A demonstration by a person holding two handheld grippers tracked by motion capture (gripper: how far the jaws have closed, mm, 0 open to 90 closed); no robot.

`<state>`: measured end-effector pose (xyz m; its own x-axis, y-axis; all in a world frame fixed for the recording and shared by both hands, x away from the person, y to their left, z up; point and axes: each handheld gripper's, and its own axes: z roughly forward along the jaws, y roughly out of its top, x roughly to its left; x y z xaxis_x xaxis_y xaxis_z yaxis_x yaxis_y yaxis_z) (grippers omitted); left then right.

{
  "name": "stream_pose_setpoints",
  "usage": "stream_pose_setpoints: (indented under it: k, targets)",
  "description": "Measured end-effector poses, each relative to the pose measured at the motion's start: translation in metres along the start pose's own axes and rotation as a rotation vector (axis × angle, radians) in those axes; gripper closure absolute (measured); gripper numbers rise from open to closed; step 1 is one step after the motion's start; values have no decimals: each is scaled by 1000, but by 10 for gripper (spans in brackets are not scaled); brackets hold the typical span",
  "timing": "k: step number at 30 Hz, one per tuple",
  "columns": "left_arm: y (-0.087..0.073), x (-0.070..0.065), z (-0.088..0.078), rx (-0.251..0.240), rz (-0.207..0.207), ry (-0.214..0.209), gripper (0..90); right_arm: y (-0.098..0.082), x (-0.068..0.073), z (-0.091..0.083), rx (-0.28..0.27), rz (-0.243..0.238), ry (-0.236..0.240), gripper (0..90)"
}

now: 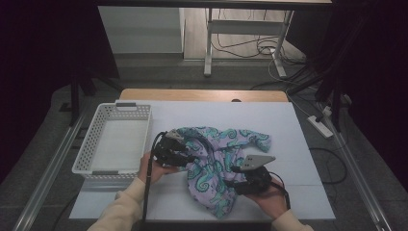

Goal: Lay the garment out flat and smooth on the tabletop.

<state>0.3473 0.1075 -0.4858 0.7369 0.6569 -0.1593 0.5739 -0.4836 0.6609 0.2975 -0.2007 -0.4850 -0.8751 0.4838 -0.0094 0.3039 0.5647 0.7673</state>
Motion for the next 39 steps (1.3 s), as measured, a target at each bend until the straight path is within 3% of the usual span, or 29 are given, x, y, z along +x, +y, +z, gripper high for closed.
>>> stream_pose_setpoints:
  k: [8,15,18,22,24,27,30,36,39]
  targets:
    - [-3,-4,1,1,-5,-4,359,3,-44,13,-7,49,-92,403]
    - [-8,-7,-2,-8,-20,-5,359,6,-66,19,11,60,-139,390]
    - [-10,-8,-3,-8,-22,-5,359,4,-74,24,26,102,-150,395]
    - [-12,-11,-4,-8,-25,-4,359,0,-77,35,70,132,-127,379]
    - [-12,-12,-5,-8,-22,-5,358,0,-74,40,93,117,-126,369]
    - [-13,-13,-6,-10,-23,-5,359,1,-69,50,126,87,-147,371]
    - [-14,-13,-7,-11,-24,-7,358,0,-69,61,169,90,-173,390]
    - [-15,-13,-8,-14,-28,-5,358,-4,-79,62,182,130,-243,455]
    - [-15,-13,-8,-9,-25,-5,358,-7,-86,57,175,161,-238,609]
